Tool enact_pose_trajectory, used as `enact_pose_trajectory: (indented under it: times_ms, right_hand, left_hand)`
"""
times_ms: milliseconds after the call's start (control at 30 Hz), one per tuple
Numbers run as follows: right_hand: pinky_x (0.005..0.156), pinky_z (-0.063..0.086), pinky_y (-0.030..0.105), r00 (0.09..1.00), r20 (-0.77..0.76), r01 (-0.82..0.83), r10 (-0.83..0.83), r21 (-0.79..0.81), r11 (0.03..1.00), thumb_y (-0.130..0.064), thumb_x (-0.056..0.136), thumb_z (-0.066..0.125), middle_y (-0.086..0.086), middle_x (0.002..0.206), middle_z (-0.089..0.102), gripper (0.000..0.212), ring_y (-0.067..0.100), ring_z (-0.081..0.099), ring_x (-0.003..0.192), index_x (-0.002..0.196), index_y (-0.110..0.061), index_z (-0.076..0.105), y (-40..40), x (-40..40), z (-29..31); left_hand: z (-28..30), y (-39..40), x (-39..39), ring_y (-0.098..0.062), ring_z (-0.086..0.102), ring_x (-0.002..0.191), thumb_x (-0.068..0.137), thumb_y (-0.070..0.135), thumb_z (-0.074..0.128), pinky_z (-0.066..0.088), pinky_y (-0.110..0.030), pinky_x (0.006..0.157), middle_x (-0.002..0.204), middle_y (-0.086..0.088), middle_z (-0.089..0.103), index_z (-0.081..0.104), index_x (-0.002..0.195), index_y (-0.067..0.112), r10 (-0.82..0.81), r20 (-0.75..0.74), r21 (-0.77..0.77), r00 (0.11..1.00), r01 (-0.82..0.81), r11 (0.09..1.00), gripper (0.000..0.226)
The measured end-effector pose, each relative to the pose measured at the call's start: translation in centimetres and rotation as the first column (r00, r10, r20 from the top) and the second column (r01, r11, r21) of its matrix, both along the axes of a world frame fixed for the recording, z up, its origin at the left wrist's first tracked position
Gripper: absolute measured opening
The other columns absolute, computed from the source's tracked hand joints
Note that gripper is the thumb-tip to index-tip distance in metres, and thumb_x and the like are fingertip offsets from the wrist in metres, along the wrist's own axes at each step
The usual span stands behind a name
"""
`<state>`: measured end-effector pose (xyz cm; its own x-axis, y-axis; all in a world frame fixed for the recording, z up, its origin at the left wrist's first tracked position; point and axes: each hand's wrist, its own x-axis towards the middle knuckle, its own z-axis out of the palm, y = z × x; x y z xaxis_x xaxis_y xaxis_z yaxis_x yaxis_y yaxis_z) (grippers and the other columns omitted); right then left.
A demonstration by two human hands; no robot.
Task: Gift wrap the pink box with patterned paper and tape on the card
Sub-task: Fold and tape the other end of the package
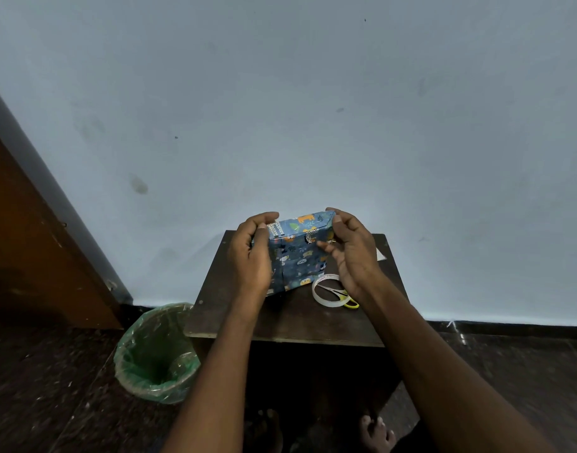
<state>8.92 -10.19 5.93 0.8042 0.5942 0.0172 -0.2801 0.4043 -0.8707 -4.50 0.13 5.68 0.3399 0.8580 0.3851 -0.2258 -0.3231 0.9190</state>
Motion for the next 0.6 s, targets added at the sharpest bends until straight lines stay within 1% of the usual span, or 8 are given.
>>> enact_pose_trajectory:
  times_ms: [67,133,233,333,433,500,567,600]
  right_hand:
    - [0.071,0.06,0.028,1.0,-0.012,-0.009,0.009,0.034,0.999,-0.012,0.106,0.056,-0.002,0.102,0.077,0.021,0.014,0.073,0.087,0.123,-0.008,0.067,0.1,-0.1,-0.3]
    - [0.075,0.06,0.027,1.0,-0.025,-0.014,0.016,0.071,0.997,-0.012,0.105,0.057,0.0,0.107,0.078,0.025,0.015,0.073,0.091,0.128,-0.008,0.066,0.2,-0.1,-0.7]
    - [0.079,0.059,0.026,0.998,-0.048,-0.03,0.035,0.101,0.994,-0.01,0.105,0.056,0.0,0.107,0.079,0.027,0.014,0.073,0.094,0.13,-0.01,0.066,0.4,-0.3,-1.1]
    - [0.078,0.059,0.024,0.995,-0.089,-0.024,0.035,0.123,0.992,-0.006,0.104,0.057,-0.001,0.103,0.079,0.028,0.012,0.072,0.089,0.131,-0.008,0.066,0.5,-0.2,-1.4]
    - [0.071,0.058,0.023,0.994,-0.106,-0.028,0.04,0.121,0.992,-0.006,0.102,0.061,0.004,0.11,0.076,0.034,0.014,0.069,0.09,0.135,-0.005,0.066,0.5,0.3,-1.8]
    - [0.073,0.058,0.024,0.992,-0.116,-0.041,0.057,0.133,0.99,-0.003,0.101,0.061,0.008,0.116,0.071,0.036,0.015,0.065,0.094,0.137,-0.005,0.064,0.6,0.5,-2.0]
    - [0.077,0.058,0.024,0.986,-0.137,-0.067,0.091,0.172,0.983,-0.001,0.1,0.059,0.006,0.115,0.069,0.034,0.014,0.064,0.092,0.133,-0.007,0.065,0.6,0.8,-2.1]
    - [0.076,0.057,0.024,0.982,-0.149,-0.087,0.117,0.192,0.977,-0.005,0.099,0.061,0.004,0.111,0.069,0.032,0.013,0.064,0.088,0.13,-0.008,0.067,0.5,1.0,-1.9]
  left_hand:
    - [0.1,0.0,0.2,-0.015,0.069,0.094,0.102,0.006,0.047,0.055,-0.037,0.083,0.103,0.001,0.075,0.077,0.113,0.018,-0.034,0.068,-0.098,0.997,0.041,0.994,0.034]
    - [0.4,-0.2,0.4,-0.014,0.066,0.086,0.105,-0.002,0.044,0.055,-0.031,0.076,0.098,-0.005,0.071,0.074,0.12,0.013,-0.033,0.11,-0.155,0.993,0.05,0.987,0.036]
    - [0.5,-0.3,0.8,-0.02,0.065,0.087,0.106,-0.003,0.042,0.054,-0.035,0.077,0.098,-0.007,0.07,0.073,0.121,0.011,-0.02,0.146,-0.186,0.989,0.047,0.982,0.037]
    - [0.3,-0.1,1.0,-0.022,0.065,0.087,0.105,-0.003,0.041,0.052,-0.037,0.078,0.097,-0.006,0.07,0.073,0.12,0.01,-0.012,0.163,-0.19,0.986,0.043,0.981,0.038]
    - [0.3,0.0,1.0,-0.027,0.064,0.088,0.106,-0.003,0.041,0.052,-0.04,0.078,0.098,-0.008,0.07,0.073,0.121,0.012,-0.033,0.171,-0.211,0.985,0.07,0.975,0.038]
    - [0.4,0.2,0.9,-0.028,0.064,0.088,0.106,-0.002,0.041,0.053,-0.039,0.077,0.099,-0.009,0.069,0.072,0.123,0.012,-0.041,0.174,-0.224,0.984,0.08,0.971,0.038]
    - [0.4,0.3,0.9,-0.029,0.064,0.088,0.106,-0.002,0.041,0.052,-0.038,0.074,0.099,-0.009,0.069,0.072,0.124,0.012,-0.036,0.181,-0.245,0.983,0.081,0.966,0.039]
    - [0.5,0.3,0.9,-0.029,0.063,0.088,0.106,-0.002,0.04,0.052,-0.038,0.074,0.099,-0.009,0.069,0.072,0.123,0.012,-0.034,0.186,-0.256,0.982,0.082,0.963,0.039]
